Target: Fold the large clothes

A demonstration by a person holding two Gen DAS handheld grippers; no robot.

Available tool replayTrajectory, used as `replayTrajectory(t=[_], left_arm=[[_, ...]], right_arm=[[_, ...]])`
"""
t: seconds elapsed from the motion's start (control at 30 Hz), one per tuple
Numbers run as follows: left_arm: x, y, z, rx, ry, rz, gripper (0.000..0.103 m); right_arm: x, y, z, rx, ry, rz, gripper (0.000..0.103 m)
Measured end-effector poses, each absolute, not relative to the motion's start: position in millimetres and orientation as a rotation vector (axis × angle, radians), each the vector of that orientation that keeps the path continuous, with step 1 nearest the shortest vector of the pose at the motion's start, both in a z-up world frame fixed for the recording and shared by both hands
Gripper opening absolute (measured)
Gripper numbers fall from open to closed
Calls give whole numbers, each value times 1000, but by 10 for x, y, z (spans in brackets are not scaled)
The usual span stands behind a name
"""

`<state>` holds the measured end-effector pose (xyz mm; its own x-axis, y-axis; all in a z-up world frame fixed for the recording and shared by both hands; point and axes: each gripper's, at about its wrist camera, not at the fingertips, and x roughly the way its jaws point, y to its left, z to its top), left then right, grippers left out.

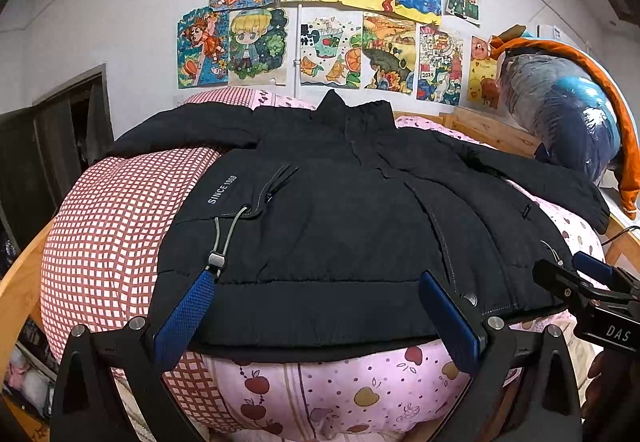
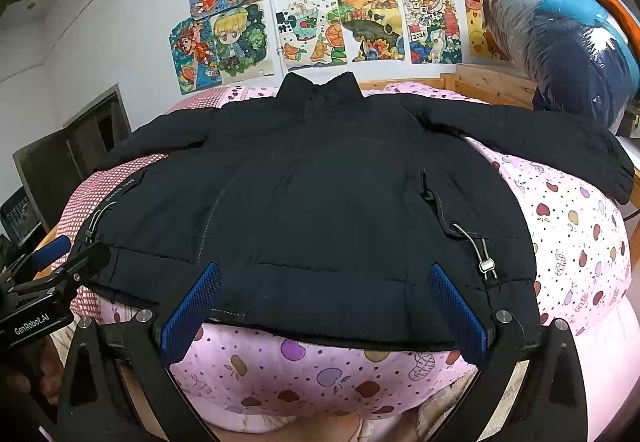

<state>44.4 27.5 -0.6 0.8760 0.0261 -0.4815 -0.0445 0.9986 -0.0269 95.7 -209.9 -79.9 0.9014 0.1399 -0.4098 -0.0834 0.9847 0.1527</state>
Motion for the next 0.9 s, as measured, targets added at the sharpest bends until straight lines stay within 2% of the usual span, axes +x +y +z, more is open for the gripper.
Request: replayTrajectory(t=[0.9], left_arm=[[494, 184, -66, -29, 503, 36, 103]], right_arm=[[991, -2111, -827, 131, 443, 109, 102]])
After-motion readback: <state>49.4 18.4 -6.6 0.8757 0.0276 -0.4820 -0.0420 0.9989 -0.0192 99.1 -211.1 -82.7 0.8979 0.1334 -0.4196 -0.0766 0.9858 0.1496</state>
